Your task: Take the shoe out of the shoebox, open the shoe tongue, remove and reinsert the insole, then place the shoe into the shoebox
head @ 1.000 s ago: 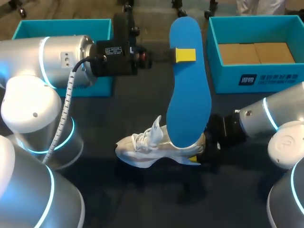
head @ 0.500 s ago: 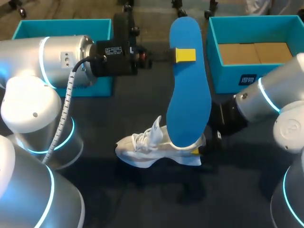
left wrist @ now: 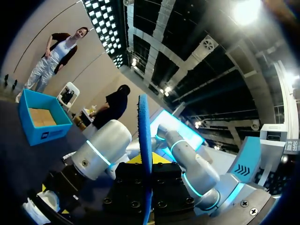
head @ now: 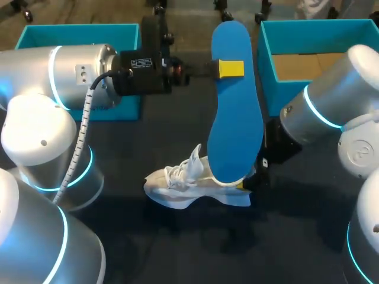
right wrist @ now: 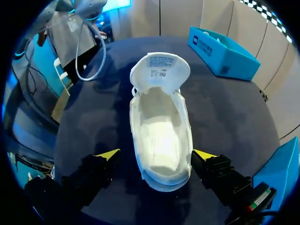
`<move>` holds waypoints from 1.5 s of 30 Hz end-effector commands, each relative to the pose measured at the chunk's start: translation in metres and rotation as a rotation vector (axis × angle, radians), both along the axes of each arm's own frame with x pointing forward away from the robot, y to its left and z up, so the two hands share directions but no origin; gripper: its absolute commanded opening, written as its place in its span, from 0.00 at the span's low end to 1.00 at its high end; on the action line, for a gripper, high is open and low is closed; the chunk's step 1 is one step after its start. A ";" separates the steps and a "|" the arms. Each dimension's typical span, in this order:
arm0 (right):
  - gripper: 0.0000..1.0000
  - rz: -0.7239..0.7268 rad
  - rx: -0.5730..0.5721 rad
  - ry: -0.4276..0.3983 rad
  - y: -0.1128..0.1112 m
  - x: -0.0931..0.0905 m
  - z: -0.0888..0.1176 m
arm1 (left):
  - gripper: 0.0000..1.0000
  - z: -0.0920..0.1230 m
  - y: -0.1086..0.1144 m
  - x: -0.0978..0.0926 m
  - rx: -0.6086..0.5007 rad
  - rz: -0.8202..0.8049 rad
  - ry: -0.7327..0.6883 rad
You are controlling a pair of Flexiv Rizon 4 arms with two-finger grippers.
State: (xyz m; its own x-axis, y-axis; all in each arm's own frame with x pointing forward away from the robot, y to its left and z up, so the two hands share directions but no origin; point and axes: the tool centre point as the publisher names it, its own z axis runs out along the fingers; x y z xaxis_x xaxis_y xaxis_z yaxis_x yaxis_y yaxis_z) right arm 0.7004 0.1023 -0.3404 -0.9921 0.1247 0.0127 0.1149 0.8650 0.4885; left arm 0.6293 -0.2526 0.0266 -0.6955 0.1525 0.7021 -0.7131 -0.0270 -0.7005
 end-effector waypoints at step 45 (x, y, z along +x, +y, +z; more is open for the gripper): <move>1.00 0.041 -0.300 -0.005 0.015 -0.002 0.022 | 0.00 -0.002 -0.001 -0.001 -0.005 0.003 0.000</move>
State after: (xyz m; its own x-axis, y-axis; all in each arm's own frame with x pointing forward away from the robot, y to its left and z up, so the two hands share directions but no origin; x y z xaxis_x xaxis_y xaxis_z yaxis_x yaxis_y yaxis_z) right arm 0.6996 0.1181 -0.3170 -0.9965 0.0815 -0.0207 0.0754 0.9751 0.2088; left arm 0.6292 -0.2526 0.0266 -0.6955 0.1525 0.7021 -0.7131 -0.0270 -0.7005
